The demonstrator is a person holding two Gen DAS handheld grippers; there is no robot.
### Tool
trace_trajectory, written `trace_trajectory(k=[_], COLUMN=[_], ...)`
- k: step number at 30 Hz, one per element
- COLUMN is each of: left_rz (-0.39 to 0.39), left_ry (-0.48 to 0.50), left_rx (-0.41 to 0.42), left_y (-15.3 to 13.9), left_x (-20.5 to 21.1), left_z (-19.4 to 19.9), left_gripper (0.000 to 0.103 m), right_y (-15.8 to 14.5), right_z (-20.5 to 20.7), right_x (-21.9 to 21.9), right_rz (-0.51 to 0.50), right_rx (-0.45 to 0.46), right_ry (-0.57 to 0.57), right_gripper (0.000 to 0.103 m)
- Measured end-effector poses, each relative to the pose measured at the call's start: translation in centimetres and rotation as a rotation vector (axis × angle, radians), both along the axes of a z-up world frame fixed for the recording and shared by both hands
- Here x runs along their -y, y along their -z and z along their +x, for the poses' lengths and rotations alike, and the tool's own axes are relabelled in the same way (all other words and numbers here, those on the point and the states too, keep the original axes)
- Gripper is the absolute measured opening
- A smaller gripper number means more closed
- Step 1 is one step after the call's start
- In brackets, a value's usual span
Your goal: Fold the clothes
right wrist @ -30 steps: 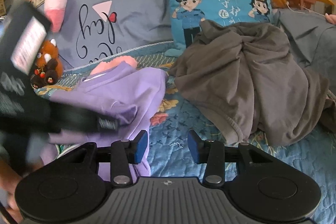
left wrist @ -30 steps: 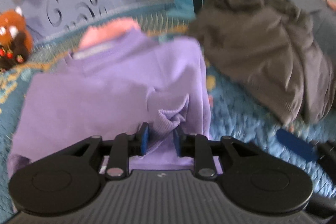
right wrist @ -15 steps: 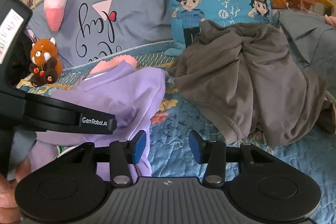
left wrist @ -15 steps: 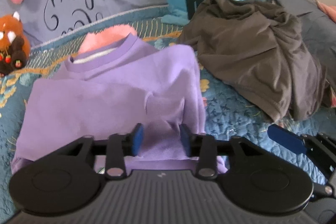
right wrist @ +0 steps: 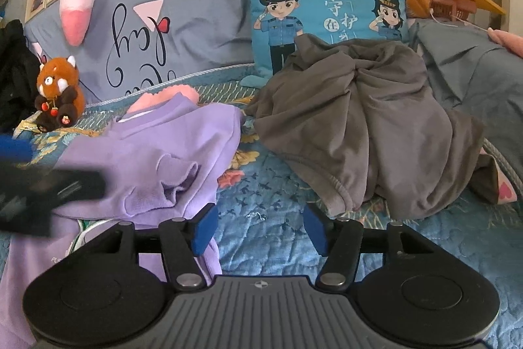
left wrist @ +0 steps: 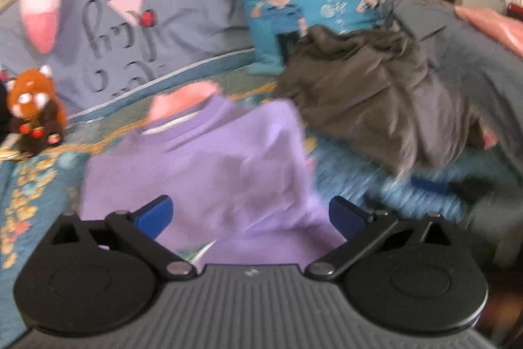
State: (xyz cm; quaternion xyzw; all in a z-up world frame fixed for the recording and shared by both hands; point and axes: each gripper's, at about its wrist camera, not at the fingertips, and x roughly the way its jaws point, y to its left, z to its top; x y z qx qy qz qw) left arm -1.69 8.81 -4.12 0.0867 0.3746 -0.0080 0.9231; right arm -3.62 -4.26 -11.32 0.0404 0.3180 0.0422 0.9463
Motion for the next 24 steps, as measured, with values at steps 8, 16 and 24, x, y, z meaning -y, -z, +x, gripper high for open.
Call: trace_trajectory(k=[8, 16, 24], left_rz=[0.056, -0.079, -0.122], left_ry=[-0.24, -0.324, -0.271], left_rx=[-0.115, -0.095, -0.089], left_y=[3.7, 4.8, 5.6], left_x=[-13.9, -19.3, -17.6], left_z=[-5.7, -7.6, -6.8], left_gripper=[0.102, 0.102, 0.103], right_y=[0.1, 1.4, 5.4], right_z=[0.2, 2.3, 6.7], right_x=[-1.3, -5.6, -4.4], right_rz=[0.094, 0.223, 0.481], right_rx=[-0.023, -0.056, -0.219], right_ry=[-0.08, -0.224, -0.036], right_gripper=[0.06, 0.06, 0.019])
